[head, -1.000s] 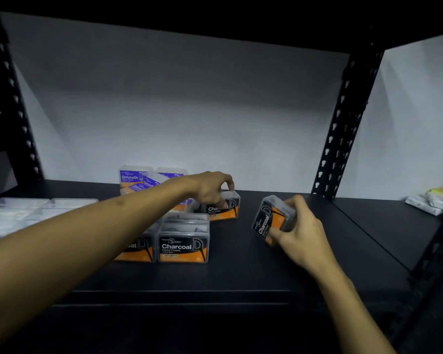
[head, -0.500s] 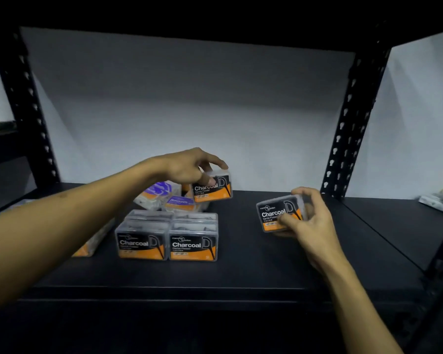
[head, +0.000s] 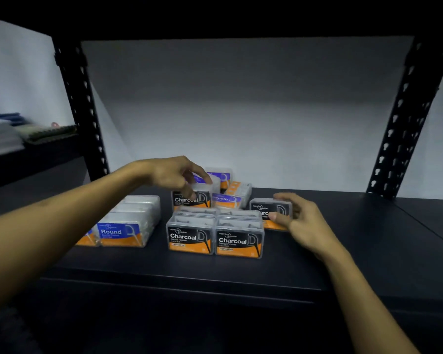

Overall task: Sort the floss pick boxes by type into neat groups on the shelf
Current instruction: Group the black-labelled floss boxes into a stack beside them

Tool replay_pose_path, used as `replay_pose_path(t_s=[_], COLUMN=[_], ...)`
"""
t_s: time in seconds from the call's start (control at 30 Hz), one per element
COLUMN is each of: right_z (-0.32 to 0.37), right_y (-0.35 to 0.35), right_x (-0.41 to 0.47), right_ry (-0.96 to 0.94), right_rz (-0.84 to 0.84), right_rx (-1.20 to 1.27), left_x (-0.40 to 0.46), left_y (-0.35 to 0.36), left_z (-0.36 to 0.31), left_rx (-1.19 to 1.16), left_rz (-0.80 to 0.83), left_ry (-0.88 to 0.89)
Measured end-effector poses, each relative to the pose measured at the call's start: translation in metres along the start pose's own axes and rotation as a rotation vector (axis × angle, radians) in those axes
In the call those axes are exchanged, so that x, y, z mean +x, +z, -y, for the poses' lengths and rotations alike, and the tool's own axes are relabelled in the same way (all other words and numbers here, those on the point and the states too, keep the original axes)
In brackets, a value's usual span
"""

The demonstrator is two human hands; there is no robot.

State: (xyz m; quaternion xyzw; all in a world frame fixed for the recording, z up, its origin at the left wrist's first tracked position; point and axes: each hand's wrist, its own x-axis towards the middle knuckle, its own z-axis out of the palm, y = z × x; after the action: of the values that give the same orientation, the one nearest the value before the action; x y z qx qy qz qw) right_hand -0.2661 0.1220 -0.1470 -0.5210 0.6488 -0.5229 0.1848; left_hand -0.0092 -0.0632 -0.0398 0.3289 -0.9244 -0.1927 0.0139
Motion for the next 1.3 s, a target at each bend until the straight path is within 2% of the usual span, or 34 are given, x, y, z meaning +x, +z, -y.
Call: replay_pose_path(t_s=[0.2,0.43,0.67,0.87,1.07,1.17,1.3], right_z=[0.000,-0.010,-0.006,-0.001,0.007,0.012,0.017], right_y=[0.015,0.015,0.022,0.027,0.030,0.031,0.033], right_x=[0.012,0.019,0.029,0.030,0.031,0.029,0.025], right_ry=[0.059,0.025,0.013,0.026,0.117,0.146,0.087], right_rz=[0.098,0.097,0.183,0.236,0.242,0.310,0.449], right_rx=[0.043,0.035,0.012,0.014,0.283,0.275,0.262], left_x=[0.018,0.040,0.036,0.023,0.013,0.008,-0.001], left_y=[0.019,0.029,0.027,0.026,0.031,0.034,0.040], left_z=[-0.009,0.000,0.012,0.020,0.015,0.013,0.008], left_rx=[-0.014,-0.083,-0.180,-0.136,-0.140,-0.162,-0.121], left_rz=[0.092,0.038,0.056,0.030,-0.001,-0.006,-0.014], left_ry=[0.010,0.045,0.055,0.066,0.064,0.068,0.073])
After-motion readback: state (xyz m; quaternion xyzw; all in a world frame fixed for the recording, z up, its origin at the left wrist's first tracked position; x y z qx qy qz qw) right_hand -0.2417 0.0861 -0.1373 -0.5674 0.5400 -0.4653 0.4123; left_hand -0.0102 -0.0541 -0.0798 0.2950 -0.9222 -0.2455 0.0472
